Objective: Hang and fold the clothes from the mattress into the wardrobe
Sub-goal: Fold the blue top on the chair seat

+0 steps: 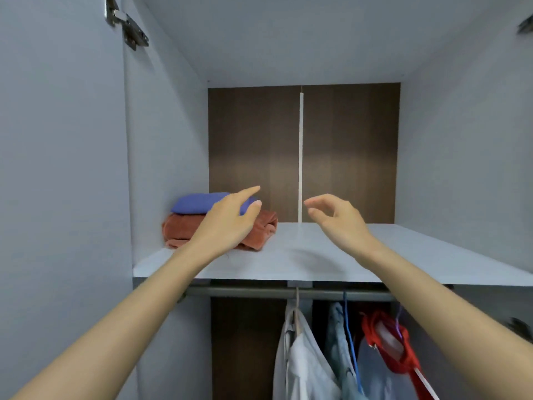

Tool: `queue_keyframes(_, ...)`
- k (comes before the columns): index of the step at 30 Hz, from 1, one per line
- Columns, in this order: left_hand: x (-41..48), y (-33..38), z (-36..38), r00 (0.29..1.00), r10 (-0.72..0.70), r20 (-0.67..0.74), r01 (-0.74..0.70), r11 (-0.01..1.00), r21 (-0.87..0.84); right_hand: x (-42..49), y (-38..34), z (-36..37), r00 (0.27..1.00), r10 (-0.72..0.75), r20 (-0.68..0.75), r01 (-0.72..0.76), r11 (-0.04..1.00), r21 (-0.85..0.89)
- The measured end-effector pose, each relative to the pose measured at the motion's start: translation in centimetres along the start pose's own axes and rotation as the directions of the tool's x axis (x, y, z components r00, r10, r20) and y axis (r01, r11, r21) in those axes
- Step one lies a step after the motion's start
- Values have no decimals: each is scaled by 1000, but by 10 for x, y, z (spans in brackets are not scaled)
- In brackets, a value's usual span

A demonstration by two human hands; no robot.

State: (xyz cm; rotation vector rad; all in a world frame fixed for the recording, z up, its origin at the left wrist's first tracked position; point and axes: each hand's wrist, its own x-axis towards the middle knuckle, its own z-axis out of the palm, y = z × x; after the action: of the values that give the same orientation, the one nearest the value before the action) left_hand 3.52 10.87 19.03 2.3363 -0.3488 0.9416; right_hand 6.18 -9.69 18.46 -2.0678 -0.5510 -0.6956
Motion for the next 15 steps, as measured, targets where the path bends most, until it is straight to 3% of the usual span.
queue_keyframes(8, -82, 56, -12, 1000, 19, -6, -20, 987, -161, -116, -18, -51, 994, 103, -29, -103, 995, 2)
queue_keyframes(15, -167, 63, -22, 987, 25, 160, 31, 939, -342, -220, -38, -54, 966, 237, -101, -238, 971, 4)
